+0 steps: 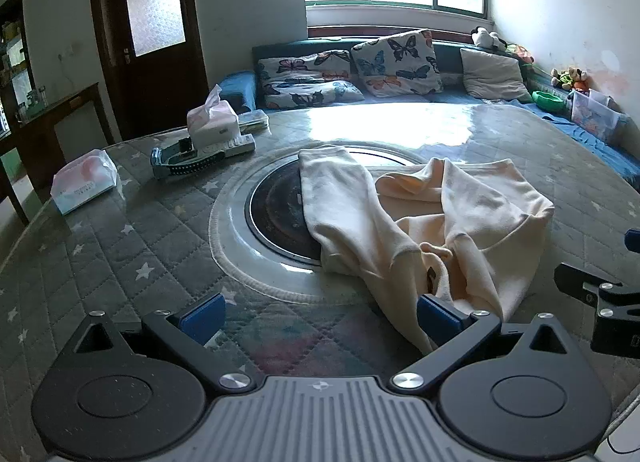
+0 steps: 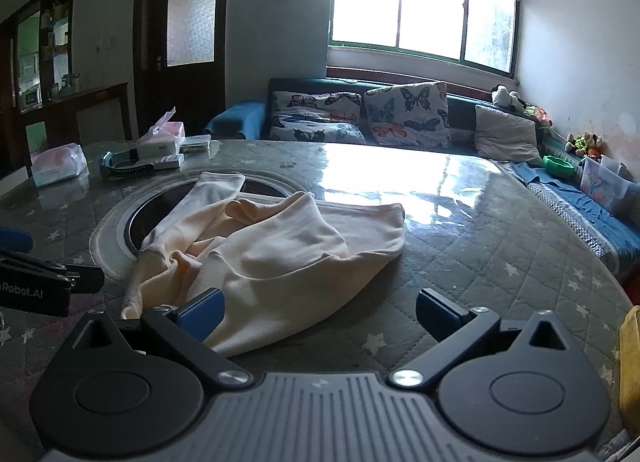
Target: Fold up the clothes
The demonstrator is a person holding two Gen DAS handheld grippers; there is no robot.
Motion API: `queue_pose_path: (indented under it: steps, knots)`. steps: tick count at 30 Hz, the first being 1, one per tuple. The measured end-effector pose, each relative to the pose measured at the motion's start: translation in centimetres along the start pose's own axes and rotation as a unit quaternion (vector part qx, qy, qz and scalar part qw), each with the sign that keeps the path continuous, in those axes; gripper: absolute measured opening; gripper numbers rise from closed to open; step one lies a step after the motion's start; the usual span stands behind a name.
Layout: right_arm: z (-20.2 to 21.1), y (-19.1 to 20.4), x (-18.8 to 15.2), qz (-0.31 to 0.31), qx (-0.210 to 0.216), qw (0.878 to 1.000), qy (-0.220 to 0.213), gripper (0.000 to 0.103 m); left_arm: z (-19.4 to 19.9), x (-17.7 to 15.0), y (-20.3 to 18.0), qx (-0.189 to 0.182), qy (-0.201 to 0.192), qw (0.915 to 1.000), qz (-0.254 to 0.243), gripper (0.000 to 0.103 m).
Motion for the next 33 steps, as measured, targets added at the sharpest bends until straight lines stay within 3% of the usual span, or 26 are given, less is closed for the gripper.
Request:
queue_pose_path:
  steps: [20, 33]
  knots:
    - [-3.0, 0.6, 1.2, -0.004, 0.035, 0.999, 0.017, 0.093, -2.6, 1.2, 0.5, -0.001, 0.016, 0.9999, 0.003, 0.103]
    - [-7.6, 0.7, 4.1, 0.006, 0.076, 0.997, 0.028, 0.074, -5.9, 3.6, 2.1, 0.008, 0.018, 0.9998, 0.005, 0.103]
Point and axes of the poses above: each gripper's, at about its wrist camera, not at the fingertips, and z roughly against the way its jaws point, y to its left, x to its top, the point moved 9 cm from there along -z, roughly the way its jaws point, and after that the axes turned 9 degrees about -y, right-handed, at the moved point
